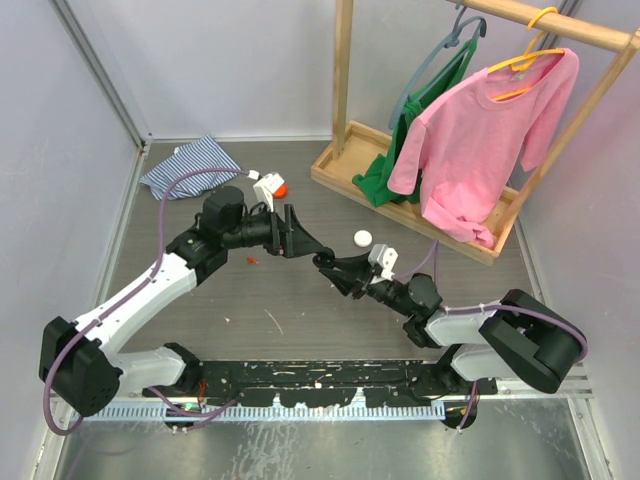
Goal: Insert the wireless bluetooth earbuds into the charging case
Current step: Close the charging case.
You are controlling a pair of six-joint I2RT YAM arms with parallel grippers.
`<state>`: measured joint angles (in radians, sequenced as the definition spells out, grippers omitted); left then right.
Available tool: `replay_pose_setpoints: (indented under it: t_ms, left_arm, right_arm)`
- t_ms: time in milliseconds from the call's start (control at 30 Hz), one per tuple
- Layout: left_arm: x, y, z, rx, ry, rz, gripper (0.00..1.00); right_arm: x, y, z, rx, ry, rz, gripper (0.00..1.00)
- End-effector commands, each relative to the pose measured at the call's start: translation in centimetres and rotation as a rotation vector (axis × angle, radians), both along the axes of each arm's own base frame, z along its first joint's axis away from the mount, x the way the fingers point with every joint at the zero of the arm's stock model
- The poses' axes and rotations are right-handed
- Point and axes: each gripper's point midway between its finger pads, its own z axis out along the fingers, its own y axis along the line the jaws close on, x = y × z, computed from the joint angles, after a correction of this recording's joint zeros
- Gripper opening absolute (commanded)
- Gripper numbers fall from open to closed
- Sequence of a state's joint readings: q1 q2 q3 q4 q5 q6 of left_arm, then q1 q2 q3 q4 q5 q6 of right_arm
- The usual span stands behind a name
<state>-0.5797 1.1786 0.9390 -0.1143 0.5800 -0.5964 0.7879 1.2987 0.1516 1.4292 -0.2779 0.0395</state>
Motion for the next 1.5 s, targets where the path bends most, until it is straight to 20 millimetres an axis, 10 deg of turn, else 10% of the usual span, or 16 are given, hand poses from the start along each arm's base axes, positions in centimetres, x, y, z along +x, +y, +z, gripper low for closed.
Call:
replay_pose_setpoints:
  t_ms: [0,400,1467]
  left_arm:
    - [-1.1,-1.1,1.7,-0.088,0.013,-0.093,0.76]
    - [-1.8,-1.9,0.4,-0.104,0.102,-0.156,0.7]
    - [-4.0,-1.8,4.6,-0.246,-0.056,-0.271,0.53]
  right_arm:
    - [-0.7,1.0,3.6,0.086,-0.069,0.074,0.13]
    - [-1.0,1.2,4.7,0.128,-0.064,0.097,0.13]
    - [-2.7,1.8,2.6,0.095,0.031,0.198,0.13]
